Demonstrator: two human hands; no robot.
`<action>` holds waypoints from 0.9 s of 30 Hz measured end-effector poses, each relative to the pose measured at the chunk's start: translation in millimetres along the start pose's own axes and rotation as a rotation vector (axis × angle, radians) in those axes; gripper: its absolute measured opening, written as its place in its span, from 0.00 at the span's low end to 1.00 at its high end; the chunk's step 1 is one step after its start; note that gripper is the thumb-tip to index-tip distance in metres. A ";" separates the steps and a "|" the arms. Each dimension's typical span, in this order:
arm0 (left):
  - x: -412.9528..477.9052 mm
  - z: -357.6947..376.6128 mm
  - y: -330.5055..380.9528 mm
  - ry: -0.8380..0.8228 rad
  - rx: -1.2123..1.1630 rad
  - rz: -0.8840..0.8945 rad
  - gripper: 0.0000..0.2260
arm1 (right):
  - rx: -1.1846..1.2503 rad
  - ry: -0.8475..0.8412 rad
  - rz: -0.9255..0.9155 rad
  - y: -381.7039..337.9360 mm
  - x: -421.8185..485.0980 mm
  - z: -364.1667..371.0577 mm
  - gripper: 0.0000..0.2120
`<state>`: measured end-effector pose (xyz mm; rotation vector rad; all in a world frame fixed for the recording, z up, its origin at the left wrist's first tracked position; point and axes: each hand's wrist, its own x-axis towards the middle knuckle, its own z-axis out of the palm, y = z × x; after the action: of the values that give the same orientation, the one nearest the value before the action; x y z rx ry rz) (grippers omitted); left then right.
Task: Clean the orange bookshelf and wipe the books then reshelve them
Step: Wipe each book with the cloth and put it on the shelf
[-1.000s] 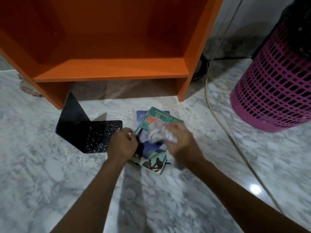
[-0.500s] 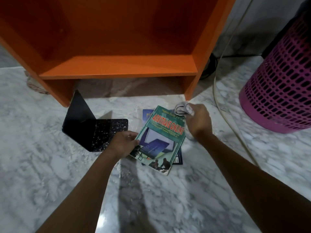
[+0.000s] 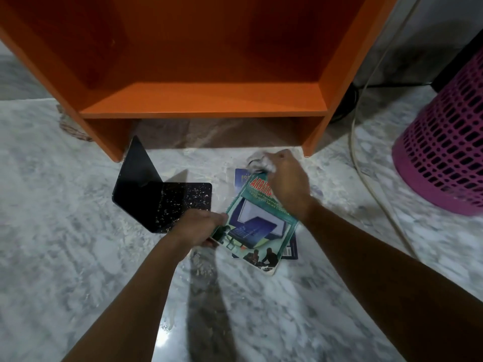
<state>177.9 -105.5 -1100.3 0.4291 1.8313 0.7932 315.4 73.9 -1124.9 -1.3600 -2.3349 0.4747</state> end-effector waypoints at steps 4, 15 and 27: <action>1.9 6.2 4.3 0.068 0.101 -0.021 0.17 | 0.068 0.008 0.113 12.2 -7.1 -14.2 0.20; 11.9 9.0 1.5 0.122 0.020 -0.062 0.25 | 0.148 -0.345 -0.616 -23.8 -112.3 -20.3 0.24; 1.8 19.8 19.9 0.048 0.023 0.112 0.14 | 0.049 -0.018 0.173 23.4 -74.7 -29.0 0.26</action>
<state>193.9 -83.8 -1092.3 0.5350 1.8749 0.8658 380.8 21.9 -1123.3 -1.5477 -2.2143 0.5930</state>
